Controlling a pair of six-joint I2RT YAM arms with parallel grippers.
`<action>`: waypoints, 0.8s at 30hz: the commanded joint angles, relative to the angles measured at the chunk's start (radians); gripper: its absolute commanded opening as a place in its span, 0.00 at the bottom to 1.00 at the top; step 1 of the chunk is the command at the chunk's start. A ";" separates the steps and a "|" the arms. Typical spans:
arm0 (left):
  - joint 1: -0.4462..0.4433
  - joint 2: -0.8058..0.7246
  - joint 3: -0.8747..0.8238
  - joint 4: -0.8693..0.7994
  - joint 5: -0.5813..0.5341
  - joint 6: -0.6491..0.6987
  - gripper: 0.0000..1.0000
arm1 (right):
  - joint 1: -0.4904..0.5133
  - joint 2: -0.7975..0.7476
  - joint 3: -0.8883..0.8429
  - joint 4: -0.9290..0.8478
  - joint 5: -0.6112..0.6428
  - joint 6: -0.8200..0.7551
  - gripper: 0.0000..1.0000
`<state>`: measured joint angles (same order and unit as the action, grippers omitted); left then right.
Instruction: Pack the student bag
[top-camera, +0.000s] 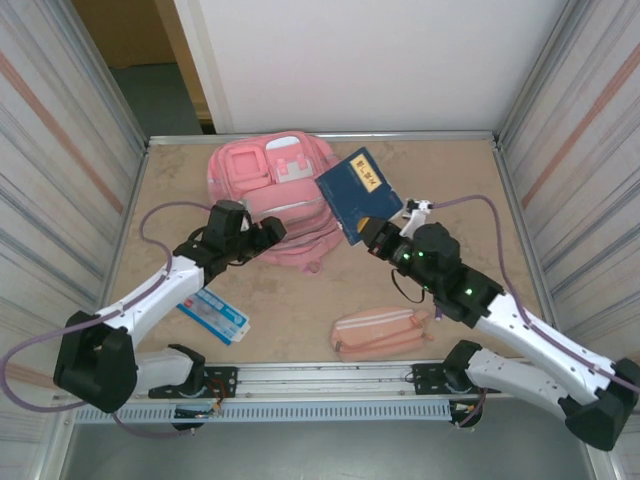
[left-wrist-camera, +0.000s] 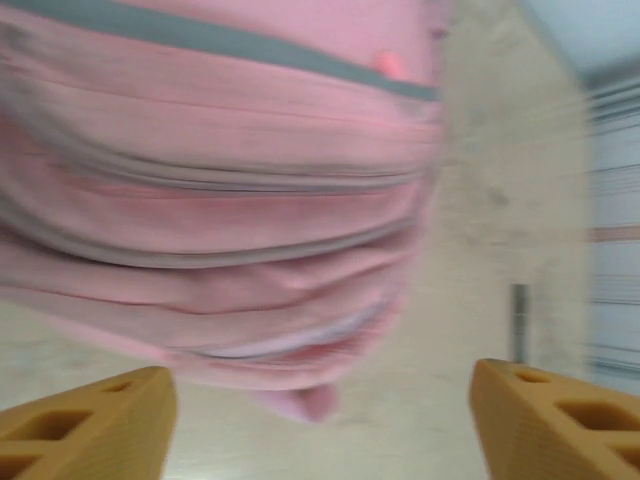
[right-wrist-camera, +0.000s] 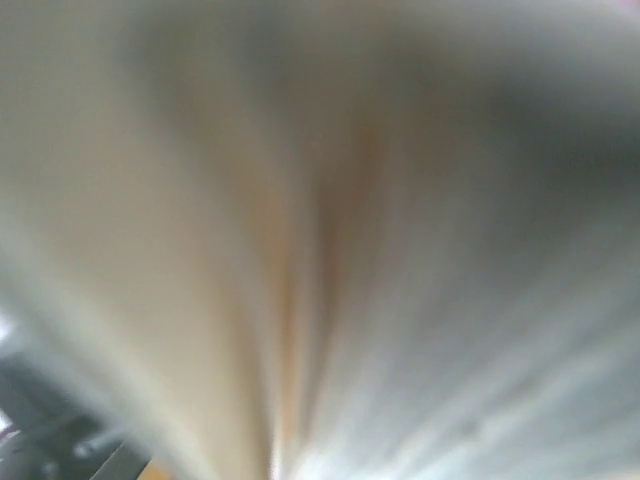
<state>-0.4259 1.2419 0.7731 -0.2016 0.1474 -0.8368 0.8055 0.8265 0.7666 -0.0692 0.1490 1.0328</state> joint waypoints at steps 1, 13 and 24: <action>0.046 0.051 0.033 -0.108 -0.083 0.116 0.82 | -0.018 -0.057 -0.014 -0.072 0.036 -0.048 0.00; 0.193 0.294 0.204 -0.043 0.016 0.180 0.68 | -0.012 -0.190 -0.066 -0.134 0.116 -0.047 0.00; 0.196 0.424 0.286 0.002 0.006 0.196 0.59 | -0.008 -0.175 -0.071 -0.132 0.083 -0.042 0.00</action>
<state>-0.2363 1.6501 1.0332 -0.2295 0.1490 -0.6643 0.7918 0.6540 0.6815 -0.2371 0.2317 1.0084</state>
